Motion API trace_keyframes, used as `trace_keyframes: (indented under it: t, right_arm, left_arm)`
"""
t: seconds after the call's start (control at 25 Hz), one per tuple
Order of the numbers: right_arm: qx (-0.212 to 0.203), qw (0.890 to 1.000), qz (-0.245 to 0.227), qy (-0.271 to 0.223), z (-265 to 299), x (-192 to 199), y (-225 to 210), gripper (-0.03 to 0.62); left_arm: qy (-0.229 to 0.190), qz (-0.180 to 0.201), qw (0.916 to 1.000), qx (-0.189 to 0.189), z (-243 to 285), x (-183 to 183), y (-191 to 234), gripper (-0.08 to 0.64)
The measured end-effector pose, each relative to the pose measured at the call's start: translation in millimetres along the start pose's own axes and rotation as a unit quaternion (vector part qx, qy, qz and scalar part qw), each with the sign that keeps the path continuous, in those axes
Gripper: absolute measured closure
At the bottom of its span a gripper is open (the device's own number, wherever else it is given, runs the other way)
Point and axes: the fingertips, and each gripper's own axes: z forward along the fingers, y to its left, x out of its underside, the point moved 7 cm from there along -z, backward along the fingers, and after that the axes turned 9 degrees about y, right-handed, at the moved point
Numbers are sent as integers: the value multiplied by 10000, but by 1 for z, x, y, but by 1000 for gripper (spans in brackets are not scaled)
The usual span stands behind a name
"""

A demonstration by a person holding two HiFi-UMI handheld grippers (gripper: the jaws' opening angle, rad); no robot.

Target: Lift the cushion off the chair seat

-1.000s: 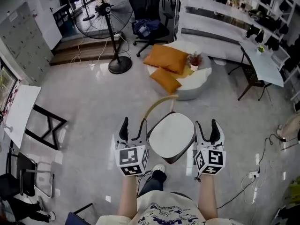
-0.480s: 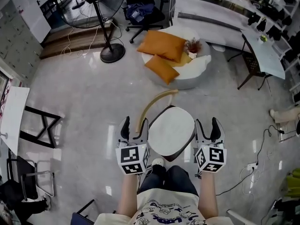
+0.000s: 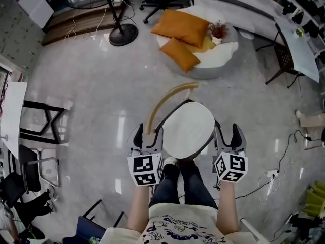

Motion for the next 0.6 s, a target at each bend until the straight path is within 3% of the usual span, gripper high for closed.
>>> trace_keyframes:
  t: [0.24, 0.6]
  right_arm:
    - [-140, 9988, -159, 438, 45, 18, -20, 278]
    - [-374, 9912, -339, 1223, 106, 81, -45, 278]
  left_arm:
    - [461, -173, 9988, -73, 44, 24, -8, 298]
    - [1058, -366, 9937, 5, 106, 81, -24, 298]
